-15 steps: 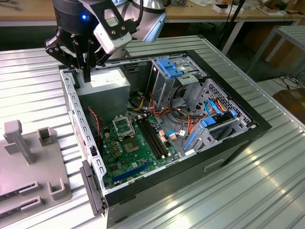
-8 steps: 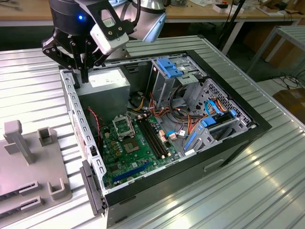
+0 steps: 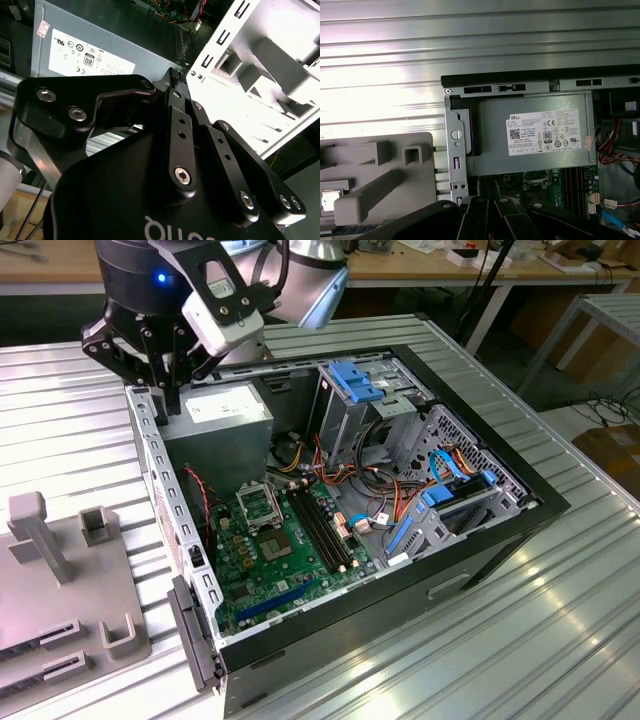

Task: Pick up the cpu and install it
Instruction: 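Reach for the cpu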

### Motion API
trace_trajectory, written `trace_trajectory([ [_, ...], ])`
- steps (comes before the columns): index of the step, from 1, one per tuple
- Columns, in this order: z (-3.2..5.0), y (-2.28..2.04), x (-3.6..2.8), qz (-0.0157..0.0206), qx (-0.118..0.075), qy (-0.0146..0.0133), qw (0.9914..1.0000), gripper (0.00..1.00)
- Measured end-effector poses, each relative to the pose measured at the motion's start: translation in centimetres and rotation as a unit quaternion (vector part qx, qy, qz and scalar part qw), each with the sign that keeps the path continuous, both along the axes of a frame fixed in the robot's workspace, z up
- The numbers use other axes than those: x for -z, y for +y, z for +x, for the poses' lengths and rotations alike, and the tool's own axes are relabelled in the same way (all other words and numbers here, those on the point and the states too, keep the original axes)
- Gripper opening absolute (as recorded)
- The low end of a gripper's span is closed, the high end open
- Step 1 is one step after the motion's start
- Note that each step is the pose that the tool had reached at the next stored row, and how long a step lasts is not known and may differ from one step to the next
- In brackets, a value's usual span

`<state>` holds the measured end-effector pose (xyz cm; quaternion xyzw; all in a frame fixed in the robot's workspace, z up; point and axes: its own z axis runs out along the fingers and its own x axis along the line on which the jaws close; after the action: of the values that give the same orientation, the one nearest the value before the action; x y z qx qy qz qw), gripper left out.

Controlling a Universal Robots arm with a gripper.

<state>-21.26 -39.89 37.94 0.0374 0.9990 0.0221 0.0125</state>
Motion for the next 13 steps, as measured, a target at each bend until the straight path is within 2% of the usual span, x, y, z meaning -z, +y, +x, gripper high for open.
trace_trajectory([
  [13, -0.96, 0.00, 0.09, 0.0000, 0.000, 0.0000, 1.00000, 0.11],
])
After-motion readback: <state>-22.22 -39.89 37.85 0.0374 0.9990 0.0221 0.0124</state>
